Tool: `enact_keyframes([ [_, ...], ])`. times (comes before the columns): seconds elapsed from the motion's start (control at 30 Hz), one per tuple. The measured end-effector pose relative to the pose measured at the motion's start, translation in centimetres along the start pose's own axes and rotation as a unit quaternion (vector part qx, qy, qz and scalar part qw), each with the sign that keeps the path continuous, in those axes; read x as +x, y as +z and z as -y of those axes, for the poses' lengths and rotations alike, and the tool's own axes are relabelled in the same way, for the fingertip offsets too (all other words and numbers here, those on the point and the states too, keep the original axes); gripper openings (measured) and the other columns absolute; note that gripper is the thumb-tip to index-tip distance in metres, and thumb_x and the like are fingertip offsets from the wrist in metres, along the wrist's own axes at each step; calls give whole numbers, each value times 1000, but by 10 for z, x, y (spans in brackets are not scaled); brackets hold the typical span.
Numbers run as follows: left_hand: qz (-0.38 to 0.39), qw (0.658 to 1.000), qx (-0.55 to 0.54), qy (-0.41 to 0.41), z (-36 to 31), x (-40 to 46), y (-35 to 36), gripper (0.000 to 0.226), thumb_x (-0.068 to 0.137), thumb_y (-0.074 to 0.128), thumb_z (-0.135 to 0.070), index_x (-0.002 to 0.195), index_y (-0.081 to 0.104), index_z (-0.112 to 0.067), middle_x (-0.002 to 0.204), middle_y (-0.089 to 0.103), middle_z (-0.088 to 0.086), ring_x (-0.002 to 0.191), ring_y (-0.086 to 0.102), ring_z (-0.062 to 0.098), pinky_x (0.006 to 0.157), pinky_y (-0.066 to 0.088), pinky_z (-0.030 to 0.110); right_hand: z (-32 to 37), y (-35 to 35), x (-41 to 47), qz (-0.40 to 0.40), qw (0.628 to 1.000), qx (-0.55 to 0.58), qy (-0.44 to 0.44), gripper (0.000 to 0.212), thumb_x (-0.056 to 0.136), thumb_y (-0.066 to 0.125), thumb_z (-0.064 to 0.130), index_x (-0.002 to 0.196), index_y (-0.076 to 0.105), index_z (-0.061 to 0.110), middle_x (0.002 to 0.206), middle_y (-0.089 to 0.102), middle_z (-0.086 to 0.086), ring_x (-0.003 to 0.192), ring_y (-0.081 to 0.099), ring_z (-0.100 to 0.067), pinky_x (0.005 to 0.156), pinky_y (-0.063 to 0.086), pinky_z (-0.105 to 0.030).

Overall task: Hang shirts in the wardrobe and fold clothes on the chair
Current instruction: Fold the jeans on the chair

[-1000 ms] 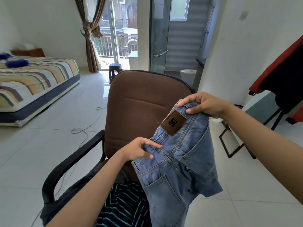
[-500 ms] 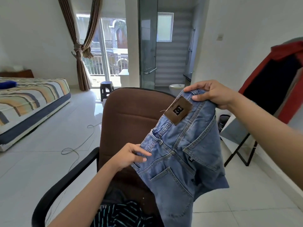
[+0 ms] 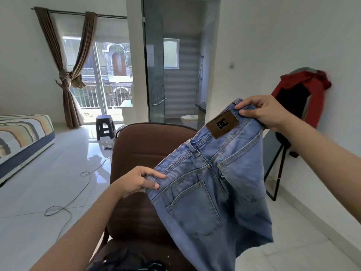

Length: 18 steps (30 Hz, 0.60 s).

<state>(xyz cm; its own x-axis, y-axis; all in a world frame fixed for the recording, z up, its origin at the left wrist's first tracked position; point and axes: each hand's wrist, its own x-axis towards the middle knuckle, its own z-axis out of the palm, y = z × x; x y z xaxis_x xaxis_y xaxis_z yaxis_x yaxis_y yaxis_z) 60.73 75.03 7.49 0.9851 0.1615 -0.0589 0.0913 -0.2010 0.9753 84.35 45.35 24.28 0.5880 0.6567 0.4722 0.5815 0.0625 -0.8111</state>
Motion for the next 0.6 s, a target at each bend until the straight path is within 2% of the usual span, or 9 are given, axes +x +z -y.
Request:
enact_keyframes([
  [0.13,49,994,-94,14,-29,-2,6,58,50,87,-5,106,70,-2,114,67,19,101,66,32,82,57,36,5,7,-11,-51,998,-41,-1,23,83,67,-4,79,72,18,65,71,14,62,64,3,62,50,-10],
  [0.23,41,989,-137,39,-47,3,18,49,55,79,-3,103,71,-1,113,66,22,97,67,30,84,56,38,13,20,-22,-56,998,-42,-2,17,82,69,-2,87,70,15,79,72,5,67,66,1,64,52,-12],
  [0.33,23,984,-159,72,-69,9,35,38,63,73,6,99,72,-4,110,67,21,91,68,27,83,55,37,19,36,-34,-23,999,-27,6,25,79,71,-3,98,70,13,95,71,-3,79,69,-5,70,55,-17],
  [0.43,-8,976,-193,101,-96,15,55,33,73,64,15,103,67,1,103,67,22,80,68,24,74,59,34,18,51,-45,33,999,0,4,39,75,72,-8,103,69,18,100,73,3,92,70,-12,79,56,-23],
  [0.53,-49,976,-176,121,-120,21,72,31,78,61,14,106,64,1,93,67,15,71,68,16,72,57,31,13,65,-56,78,997,-14,-7,47,76,71,-10,109,66,22,111,69,5,101,68,-12,84,54,-23],
  [0.6,-62,978,-155,127,-131,25,79,31,78,64,12,106,64,-2,91,68,11,73,67,15,74,56,31,12,75,-63,87,996,-34,-13,47,79,70,-7,113,64,24,118,66,3,105,66,-11,85,52,-21],
])
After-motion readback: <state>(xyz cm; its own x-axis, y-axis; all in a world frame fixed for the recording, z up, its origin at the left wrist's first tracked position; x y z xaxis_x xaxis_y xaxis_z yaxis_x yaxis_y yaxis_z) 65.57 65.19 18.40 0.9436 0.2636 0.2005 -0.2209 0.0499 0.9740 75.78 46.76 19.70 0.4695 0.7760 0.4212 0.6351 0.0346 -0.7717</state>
